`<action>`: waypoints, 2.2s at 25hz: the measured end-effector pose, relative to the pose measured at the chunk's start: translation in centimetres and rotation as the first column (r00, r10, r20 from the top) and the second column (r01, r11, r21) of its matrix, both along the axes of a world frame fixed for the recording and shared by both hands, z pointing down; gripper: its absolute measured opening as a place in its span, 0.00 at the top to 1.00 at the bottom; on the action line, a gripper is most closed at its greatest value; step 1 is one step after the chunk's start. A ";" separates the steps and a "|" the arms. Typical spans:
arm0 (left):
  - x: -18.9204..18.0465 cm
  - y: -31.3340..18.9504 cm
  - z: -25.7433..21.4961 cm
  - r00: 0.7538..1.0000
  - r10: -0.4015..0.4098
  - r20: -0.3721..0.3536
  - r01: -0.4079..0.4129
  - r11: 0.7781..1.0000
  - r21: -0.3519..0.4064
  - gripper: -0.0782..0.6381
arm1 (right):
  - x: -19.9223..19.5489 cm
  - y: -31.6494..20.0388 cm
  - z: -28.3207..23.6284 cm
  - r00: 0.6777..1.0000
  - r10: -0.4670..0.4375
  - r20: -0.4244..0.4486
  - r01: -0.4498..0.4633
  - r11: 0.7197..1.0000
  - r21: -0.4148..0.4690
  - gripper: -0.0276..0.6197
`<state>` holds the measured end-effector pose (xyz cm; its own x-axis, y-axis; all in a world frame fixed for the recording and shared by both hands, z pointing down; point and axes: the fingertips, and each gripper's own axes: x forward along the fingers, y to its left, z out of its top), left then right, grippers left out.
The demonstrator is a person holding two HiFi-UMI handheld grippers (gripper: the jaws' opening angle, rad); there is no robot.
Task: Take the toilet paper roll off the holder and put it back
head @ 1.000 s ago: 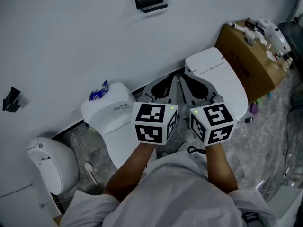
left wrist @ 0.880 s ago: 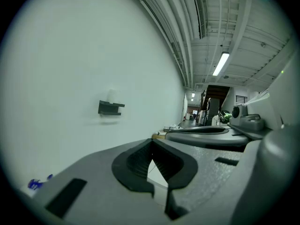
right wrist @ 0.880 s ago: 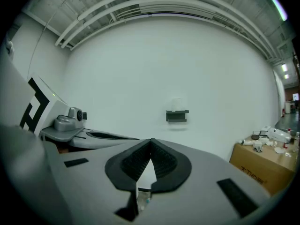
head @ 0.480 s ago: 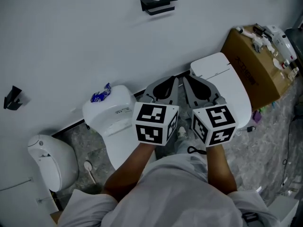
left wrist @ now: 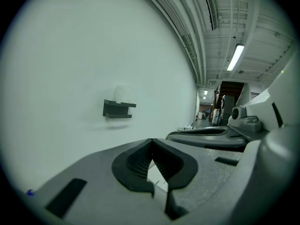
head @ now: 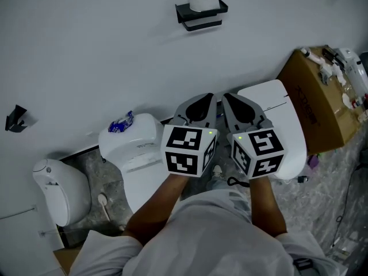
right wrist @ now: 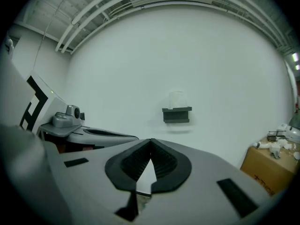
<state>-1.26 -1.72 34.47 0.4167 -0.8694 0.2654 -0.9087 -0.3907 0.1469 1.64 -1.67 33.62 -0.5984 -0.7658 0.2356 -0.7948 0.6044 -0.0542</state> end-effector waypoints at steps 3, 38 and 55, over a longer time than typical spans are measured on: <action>0.5 -2.6 0.2 1.000 -0.028 -0.005 0.028 1.000 -0.009 0.89 | 0.8 -2.5 0.2 1.000 -0.020 -0.008 0.020 1.000 -0.007 0.95; 1.5 -16.0 -2.8 0.992 -0.115 0.048 0.113 0.993 0.044 0.89 | 1.9 -16.6 -3.0 0.994 -0.108 0.032 0.106 0.992 0.064 0.95; -4.1 -23.6 -4.9 0.996 -0.083 0.036 0.080 0.993 0.082 0.89 | -2.8 -25.0 -6.4 1.000 -0.026 0.012 0.025 0.991 0.135 0.85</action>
<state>-5.32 -25.30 29.55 0.3344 -0.9192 0.2079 -0.9424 -0.3243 0.0820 -1.16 -26.68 27.27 -0.6205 -0.7745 0.1231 -0.7788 0.6270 0.0184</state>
